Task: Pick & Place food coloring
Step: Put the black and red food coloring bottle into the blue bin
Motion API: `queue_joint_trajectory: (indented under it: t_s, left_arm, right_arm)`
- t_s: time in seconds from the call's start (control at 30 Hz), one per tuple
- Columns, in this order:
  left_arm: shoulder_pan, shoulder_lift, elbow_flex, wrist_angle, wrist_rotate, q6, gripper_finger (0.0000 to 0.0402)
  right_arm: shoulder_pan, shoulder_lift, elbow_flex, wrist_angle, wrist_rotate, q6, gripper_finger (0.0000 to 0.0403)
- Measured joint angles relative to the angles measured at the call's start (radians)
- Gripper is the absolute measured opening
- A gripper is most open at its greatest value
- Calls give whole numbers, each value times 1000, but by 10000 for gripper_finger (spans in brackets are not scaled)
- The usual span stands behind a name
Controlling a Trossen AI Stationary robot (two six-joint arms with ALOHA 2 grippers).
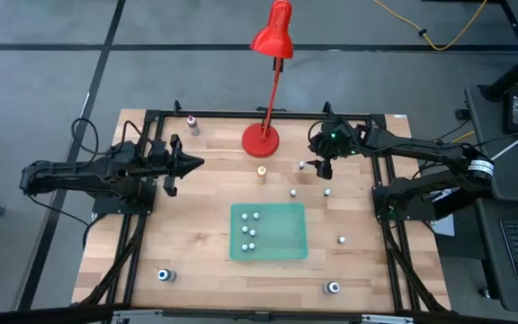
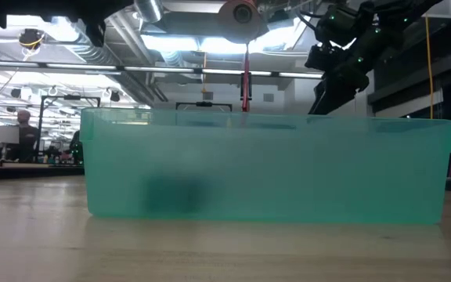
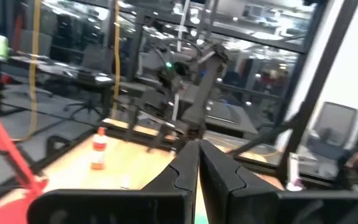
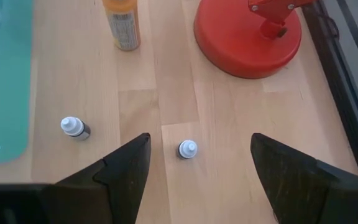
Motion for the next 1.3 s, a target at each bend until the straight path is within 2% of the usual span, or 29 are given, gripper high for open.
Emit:
queue_joint_trajectory:
  t_s: [0.17,0.53,0.73,1.0,1.13,1.3]
  left_arm:
    - [0,0,0,-2,-61,7,12]
    - [0,0,0,3,-61,-29,15]
    - [0,0,0,3,-61,-37,11]
    - [0,0,0,3,-62,-37,15]
    - [0,0,0,3,-62,-37,12]
    - [0,0,0,3,-62,-37,13]
  right_arm:
    - [0,64,0,-5,-1,0,278]
    - [0,274,0,31,40,0,278]
    - [0,328,0,122,41,2,278]
    - [0,377,0,135,34,5,276]
    - [0,390,0,141,32,5,257]
    - [0,391,0,151,32,6,206]
